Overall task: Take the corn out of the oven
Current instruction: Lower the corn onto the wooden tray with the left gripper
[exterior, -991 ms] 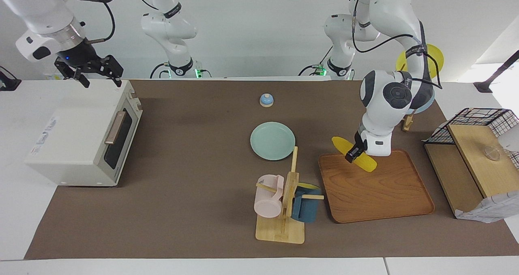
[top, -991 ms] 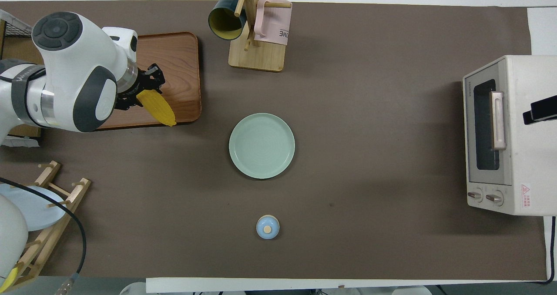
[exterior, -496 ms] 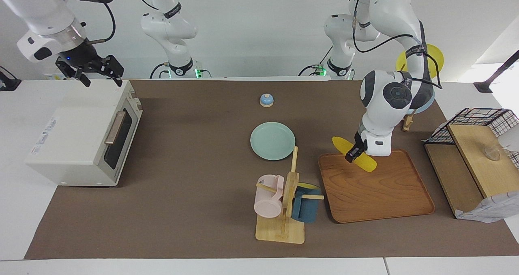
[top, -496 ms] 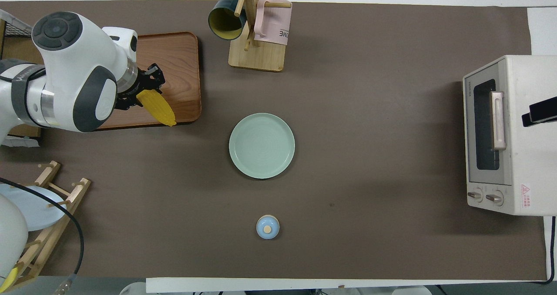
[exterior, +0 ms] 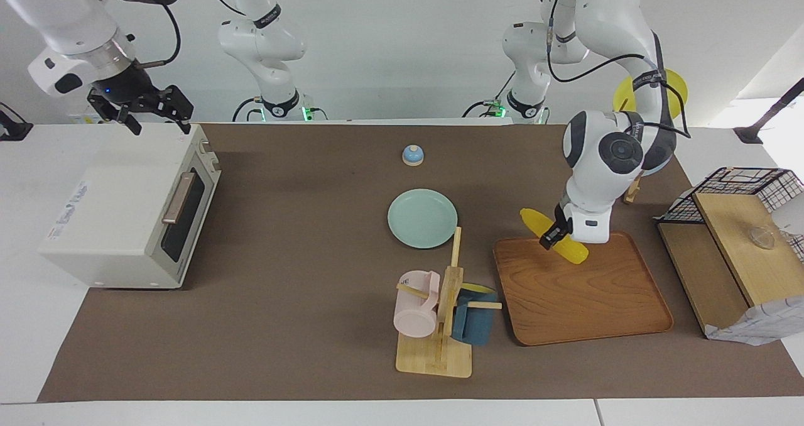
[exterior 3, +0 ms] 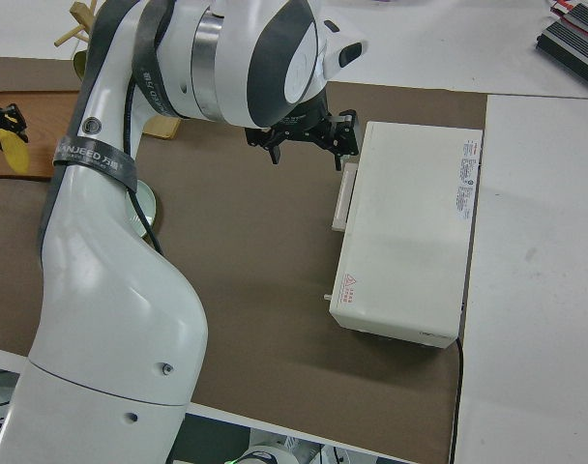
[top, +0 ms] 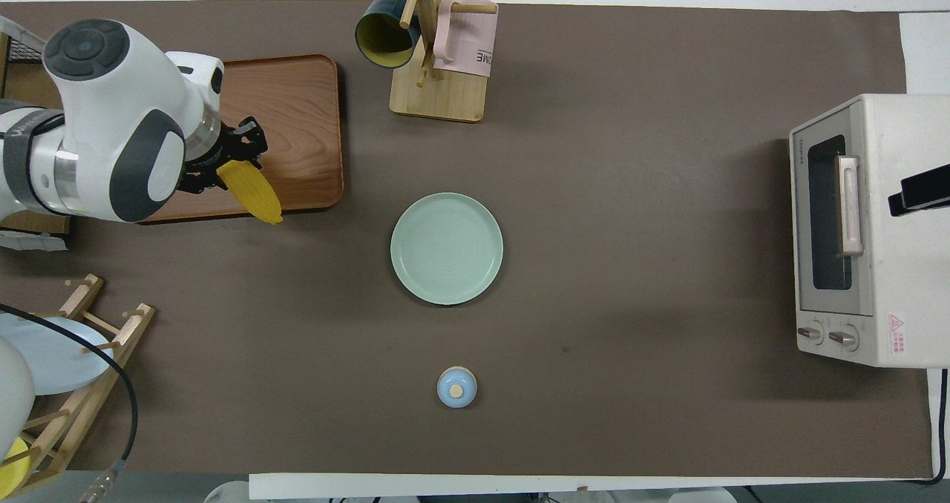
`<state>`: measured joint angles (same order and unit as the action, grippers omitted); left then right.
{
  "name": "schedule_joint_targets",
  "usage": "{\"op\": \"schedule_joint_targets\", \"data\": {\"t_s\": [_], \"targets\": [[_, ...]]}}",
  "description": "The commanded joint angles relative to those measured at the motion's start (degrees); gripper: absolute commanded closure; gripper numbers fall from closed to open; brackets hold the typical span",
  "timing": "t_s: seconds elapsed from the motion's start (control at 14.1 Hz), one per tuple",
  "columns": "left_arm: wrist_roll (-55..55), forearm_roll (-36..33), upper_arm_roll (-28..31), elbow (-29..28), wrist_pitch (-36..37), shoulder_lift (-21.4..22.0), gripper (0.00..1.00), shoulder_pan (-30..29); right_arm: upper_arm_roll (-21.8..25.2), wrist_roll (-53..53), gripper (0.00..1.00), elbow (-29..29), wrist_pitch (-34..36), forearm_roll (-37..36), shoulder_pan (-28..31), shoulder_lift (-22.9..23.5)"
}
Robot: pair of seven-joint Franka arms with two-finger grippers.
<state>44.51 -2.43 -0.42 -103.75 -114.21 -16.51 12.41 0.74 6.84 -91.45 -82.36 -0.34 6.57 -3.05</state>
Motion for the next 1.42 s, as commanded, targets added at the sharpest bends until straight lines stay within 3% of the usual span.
{"op": "schedule_joint_targets", "data": {"t_s": [0.0,0.35,0.57,0.71,0.99,1.06,1.13,1.2,1.35], "targets": [[-1.7,-1.0,-0.6,0.7,0.9,-0.5,1.0,-1.5,-0.4,-0.6,0.0,-1.2,0.2,-0.2,0.5,-1.1],[-19.9,-0.9,-0.7,0.7,-6.8,-1.3,1.0,-4.3,-0.4,-0.6,0.0,-1.2,0.2,-0.2,0.5,-1.1],[-27.5,-0.9,-0.6,2.8,-13.0,-5.8,1.0,-5.0,-0.4,-0.6,0.0,-1.2,0.2,-0.2,0.5,-1.1],[-31.9,-1.2,-0.6,5.2,-13.8,-8.6,1.0,-6.0,-0.4,-0.6,0.0,-1.2,0.2,-0.2,0.5,-1.1],[-36.9,-1.3,-0.5,5.8,-15.3,-9.2,1.0,-6.1,-0.4,-0.6,0.0,-1.2,0.2,-0.2,0.5,-1.1],[-38.7,-1.3,-0.5,5.4,-15.3,-9.1,0.85,-6.0,-0.4,-0.6,0.0,-1.2,0.2,-0.2,0.5,-1.1],[-39.1,-1.2,-0.5,5.1,-14.9,-8.9,0.39,-5.8,-0.4,-0.6,0.0,-1.2,0.2,-0.2,0.5,-1.1],[-38.9,-1.2,-0.5,4.6,-15.4,-8.7,0.02,-5.6,-0.4,-0.6,0.0,-1.2,0.2,-0.2,0.5,-1.1],[-38.6,-0.8,-0.6,4.6,-15.6,-8.6,0.0,-6.1,-0.4,-0.6,0.0,-1.2,0.2,-0.2,0.5,-1.2]]}}
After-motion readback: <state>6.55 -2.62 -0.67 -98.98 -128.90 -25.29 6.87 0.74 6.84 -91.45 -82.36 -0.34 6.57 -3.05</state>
